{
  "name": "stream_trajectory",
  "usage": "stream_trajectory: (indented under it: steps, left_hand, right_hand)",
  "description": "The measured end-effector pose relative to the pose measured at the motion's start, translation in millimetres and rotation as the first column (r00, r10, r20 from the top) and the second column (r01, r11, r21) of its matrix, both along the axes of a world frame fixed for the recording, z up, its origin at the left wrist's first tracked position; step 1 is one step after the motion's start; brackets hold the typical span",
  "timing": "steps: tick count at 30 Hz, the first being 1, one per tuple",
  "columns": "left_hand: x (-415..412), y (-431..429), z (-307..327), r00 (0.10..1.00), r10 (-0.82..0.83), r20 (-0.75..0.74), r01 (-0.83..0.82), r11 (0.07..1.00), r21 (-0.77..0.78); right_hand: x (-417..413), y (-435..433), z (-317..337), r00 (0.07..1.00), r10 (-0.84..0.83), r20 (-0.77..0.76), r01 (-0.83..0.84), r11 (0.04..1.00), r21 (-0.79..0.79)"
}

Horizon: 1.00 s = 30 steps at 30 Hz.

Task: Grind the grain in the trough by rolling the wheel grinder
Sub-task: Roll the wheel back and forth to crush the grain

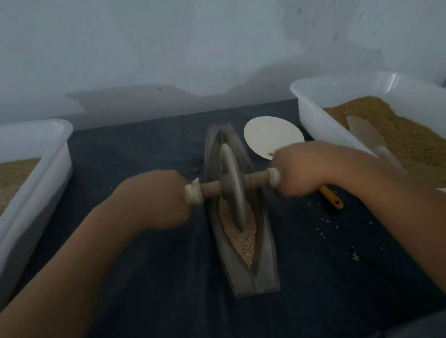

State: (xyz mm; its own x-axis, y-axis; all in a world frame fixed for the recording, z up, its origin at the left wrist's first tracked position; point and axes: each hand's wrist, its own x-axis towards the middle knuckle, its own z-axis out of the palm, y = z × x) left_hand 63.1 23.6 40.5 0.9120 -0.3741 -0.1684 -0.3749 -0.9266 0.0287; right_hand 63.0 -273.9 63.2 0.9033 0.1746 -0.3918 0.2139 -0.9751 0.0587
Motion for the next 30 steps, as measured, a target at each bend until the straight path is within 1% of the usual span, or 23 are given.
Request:
stream_trajectory:
  steps: [2, 4, 5, 6, 7, 9, 12, 14, 15, 17, 18, 19, 21, 22, 23, 25, 27, 28, 30]
  left_hand:
    - [18.6, -9.8, 8.5, 0.993, 0.059, 0.106, -0.058, 0.998, -0.017]
    - [41.2, -22.4, 19.6, 0.964, 0.116, 0.24, -0.112, 0.993, -0.03]
    - [50.5, -27.8, 25.2, 0.95, 0.133, 0.283, -0.129, 0.991, -0.032]
    - [57.6, -32.1, 30.1, 0.944, 0.137, 0.299, -0.135, 0.99, -0.027]
    - [60.9, -35.4, 33.2, 0.949, 0.129, 0.289, -0.131, 0.991, -0.013]
    - [57.2, -36.3, 35.9, 0.97, 0.086, 0.229, -0.096, 0.995, 0.032]
    - [28.1, -23.4, 29.3, 0.999, -0.012, 0.047, 0.008, 0.996, 0.086]
    - [7.1, -12.3, 19.9, 0.997, -0.045, -0.069, 0.052, 0.994, 0.092]
    - [1.2, -8.3, 15.8, 0.994, -0.051, -0.099, 0.059, 0.995, 0.081]
    - [2.6, -6.6, 13.3, 0.994, -0.052, -0.096, 0.058, 0.996, 0.067]
    - [8.7, -9.5, 14.7, 0.997, -0.041, -0.061, 0.045, 0.997, 0.061]
    - [17.9, -13.4, 16.2, 1.0, -0.014, 0.006, 0.013, 0.999, 0.047]
    - [36.2, -21.6, 21.2, 0.982, 0.078, 0.169, -0.079, 0.997, -0.002]
    - [43.3, -24.4, 21.6, 0.968, 0.122, 0.218, -0.12, 0.993, -0.024]
    - [47.9, -25.6, 20.1, 0.961, 0.147, 0.233, -0.142, 0.989, -0.039]
    - [48.8, -25.2, 15.9, 0.974, 0.139, 0.179, -0.134, 0.99, -0.04]
    - [33.2, -18.6, 12.5, 0.992, 0.086, 0.087, -0.085, 0.996, -0.014]
    - [21.1, -13.1, 10.4, 0.998, 0.055, 0.041, -0.054, 0.999, -0.004]
    - [-10.6, -1.0, 7.3, 1.0, 0.008, -0.026, -0.008, 1.0, -0.009]
  right_hand:
    - [20.7, 2.6, -0.5, 0.988, -0.031, 0.154, 0.028, 0.999, 0.019]
    - [39.7, 6.6, 0.2, 0.934, -0.071, 0.35, 0.056, 0.997, 0.055]
    - [46.5, 7.7, -1.6, 0.901, -0.09, 0.424, 0.066, 0.995, 0.071]
    - [50.9, 8.3, -3.8, 0.881, -0.108, 0.461, 0.076, 0.993, 0.088]
    - [51.6, 8.1, -5.2, 0.885, -0.127, 0.449, 0.091, 0.991, 0.101]
    - [44.9, 4.2, -8.4, 0.933, -0.14, 0.332, 0.113, 0.989, 0.098]
    - [10.8, -5.9, -13.0, 0.988, -0.079, 0.13, 0.066, 0.993, 0.099]
    - [-14.9, -9.6, -15.3, 0.997, -0.027, 0.071, 0.02, 0.995, 0.097]
    - [-19.5, -10.9, -16.9, 0.998, -0.012, 0.057, 0.007, 0.996, 0.09]
    - [-11.9, -9.2, -14.7, 0.998, -0.008, 0.064, 0.002, 0.996, 0.09]
    - [-2.2, -6.4, -11.7, 0.993, -0.02, 0.112, 0.01, 0.995, 0.095]
    - [9.6, -2.8, -9.4, 0.98, -0.039, 0.193, 0.02, 0.995, 0.098]
    - [30.5, 4.6, -3.8, 0.921, -0.059, 0.386, 0.025, 0.995, 0.092]
    - [38.4, 7.4, -2.8, 0.893, -0.061, 0.446, 0.022, 0.996, 0.092]
    - [42.2, 9.4, -2.2, 0.882, -0.06, 0.467, 0.018, 0.995, 0.095]
    - [38.1, 10.0, -1.8, 0.894, -0.056, 0.446, 0.017, 0.996, 0.091]
    - [18.8, 7.2, 1.4, 0.913, -0.012, 0.408, -0.024, 0.996, 0.082]
    - [5.9, 5.3, 4.0, 0.934, 0.024, 0.356, -0.053, 0.996, 0.072]
    - [-22.5, 1.4, 7.7, 0.98, 0.074, 0.187, -0.089, 0.993, 0.072]
